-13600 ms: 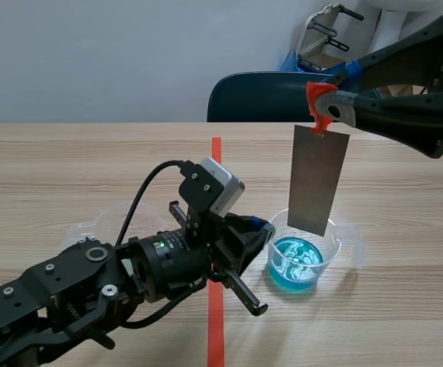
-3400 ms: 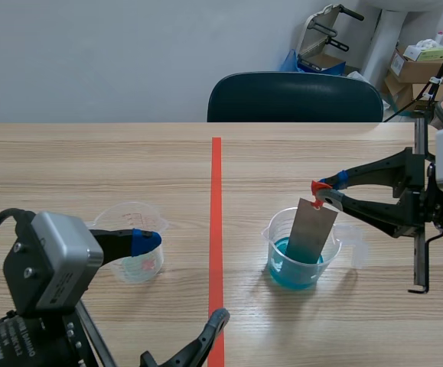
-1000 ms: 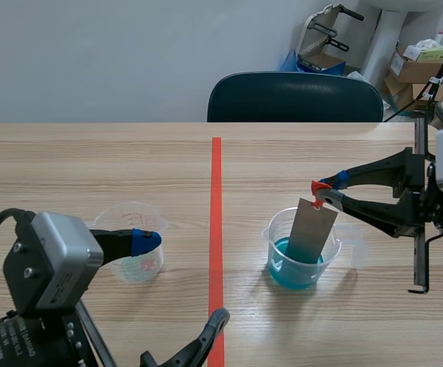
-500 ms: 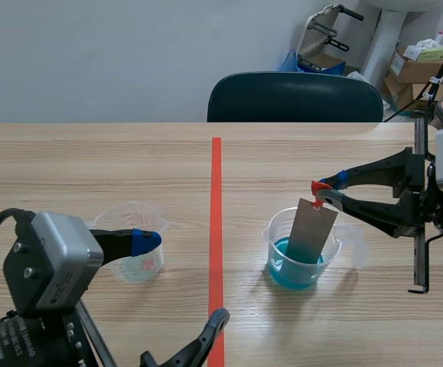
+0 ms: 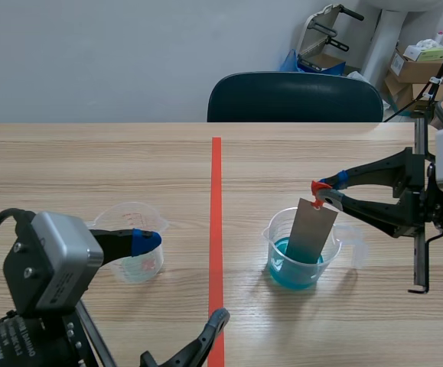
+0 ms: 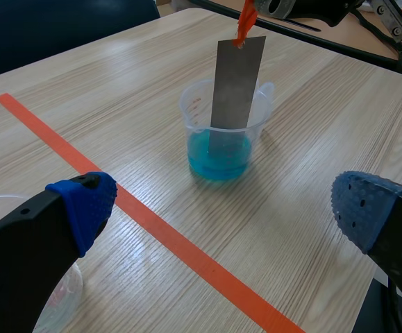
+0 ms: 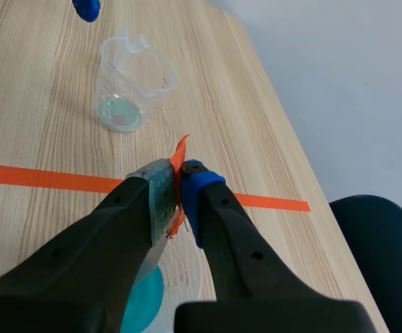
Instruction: Do the redox reaction experiment
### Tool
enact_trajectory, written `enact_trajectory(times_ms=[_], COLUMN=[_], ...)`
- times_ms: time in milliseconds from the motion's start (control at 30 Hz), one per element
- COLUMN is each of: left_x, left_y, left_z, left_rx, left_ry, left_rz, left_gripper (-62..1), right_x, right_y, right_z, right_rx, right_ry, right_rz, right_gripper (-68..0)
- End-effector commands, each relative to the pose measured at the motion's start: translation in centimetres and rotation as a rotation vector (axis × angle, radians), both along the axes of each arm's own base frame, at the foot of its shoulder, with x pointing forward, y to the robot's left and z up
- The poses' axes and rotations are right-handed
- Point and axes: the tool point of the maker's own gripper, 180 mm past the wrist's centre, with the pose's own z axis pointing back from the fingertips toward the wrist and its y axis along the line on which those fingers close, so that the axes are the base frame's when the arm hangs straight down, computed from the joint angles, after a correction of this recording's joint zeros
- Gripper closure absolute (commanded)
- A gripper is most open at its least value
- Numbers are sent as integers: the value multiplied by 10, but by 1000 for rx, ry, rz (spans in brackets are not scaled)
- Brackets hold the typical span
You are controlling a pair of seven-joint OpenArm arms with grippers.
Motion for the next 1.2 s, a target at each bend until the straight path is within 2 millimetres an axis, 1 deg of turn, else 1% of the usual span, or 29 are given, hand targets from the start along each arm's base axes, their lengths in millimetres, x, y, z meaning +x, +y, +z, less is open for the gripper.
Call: enact_trajectory(times_ms=[0, 533, 700, 900, 1167], left_x=[0, 0, 0, 0, 0], left_y=[-5, -5, -5, -5, -5], left_z=[10, 10, 10, 10, 10], left_rx=[-37, -37, -37, -37, -37], left_ry=[-19, -19, -19, -19, -19], left_rz=[-5, -5, -5, -5, -4], left_gripper=[-623, -623, -623, -623, -623], right_x=[5, 5, 2, -3, -12], right_y=[-4, -4, -5, -10, -14], right_z=[10, 10, 17, 35, 68], right_rx=[7, 9, 38, 78, 100], right_ry=[-29, -29, -37, -29, -119], right_rz=[-7, -6, 15, 50, 123], right_gripper=[-8, -8, -8, -8, -8])
